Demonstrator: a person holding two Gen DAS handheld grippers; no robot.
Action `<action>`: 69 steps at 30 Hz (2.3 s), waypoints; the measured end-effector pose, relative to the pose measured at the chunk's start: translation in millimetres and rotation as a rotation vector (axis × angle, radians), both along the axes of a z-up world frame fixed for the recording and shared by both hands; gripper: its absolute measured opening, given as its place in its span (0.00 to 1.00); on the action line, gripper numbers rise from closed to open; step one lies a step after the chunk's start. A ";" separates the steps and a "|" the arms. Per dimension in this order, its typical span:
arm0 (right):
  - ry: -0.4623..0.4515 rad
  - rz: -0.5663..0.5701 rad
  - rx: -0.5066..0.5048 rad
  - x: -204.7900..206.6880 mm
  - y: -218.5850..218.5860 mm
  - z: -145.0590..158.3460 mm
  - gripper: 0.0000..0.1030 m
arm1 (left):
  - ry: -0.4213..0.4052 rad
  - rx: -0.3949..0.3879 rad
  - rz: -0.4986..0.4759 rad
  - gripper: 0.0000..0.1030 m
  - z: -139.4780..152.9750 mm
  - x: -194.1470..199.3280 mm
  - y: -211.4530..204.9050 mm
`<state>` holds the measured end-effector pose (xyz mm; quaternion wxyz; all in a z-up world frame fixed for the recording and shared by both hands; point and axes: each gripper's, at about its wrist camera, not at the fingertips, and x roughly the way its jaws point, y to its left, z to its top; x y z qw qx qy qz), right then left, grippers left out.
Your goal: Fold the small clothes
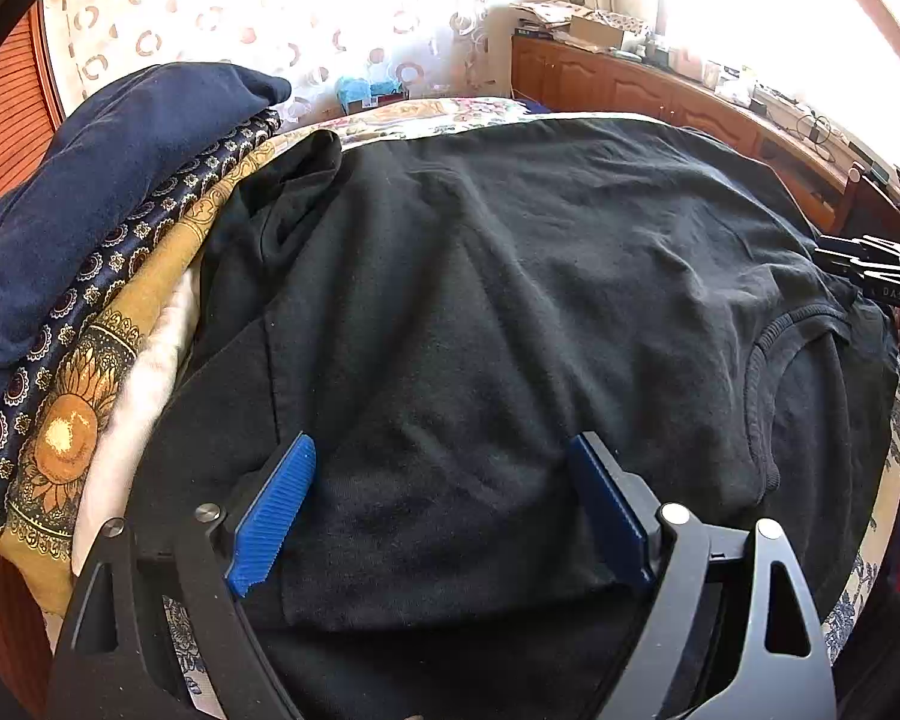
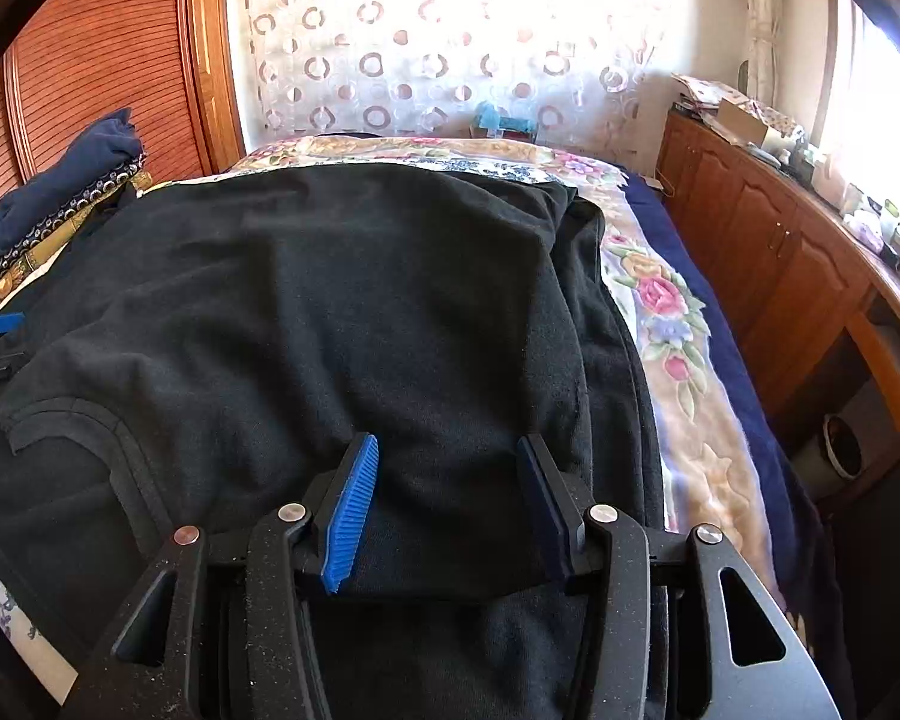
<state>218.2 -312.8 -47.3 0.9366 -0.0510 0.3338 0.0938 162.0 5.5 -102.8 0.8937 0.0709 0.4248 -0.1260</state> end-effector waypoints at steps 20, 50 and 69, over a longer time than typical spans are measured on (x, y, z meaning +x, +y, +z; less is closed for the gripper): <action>-0.006 0.007 0.020 -9.0 0.3 -7.9 0.49 | -0.076 -0.161 0.199 0.67 25.3 -65.7 79.8; -0.007 -0.029 0.010 -31.3 -27.8 -1.5 0.50 | -0.029 -0.123 0.305 0.44 1.3 -26.4 98.2; 0.021 0.094 -0.065 -28.7 -12.7 -4.0 0.08 | -0.133 -0.152 0.230 0.03 35.1 -44.5 80.9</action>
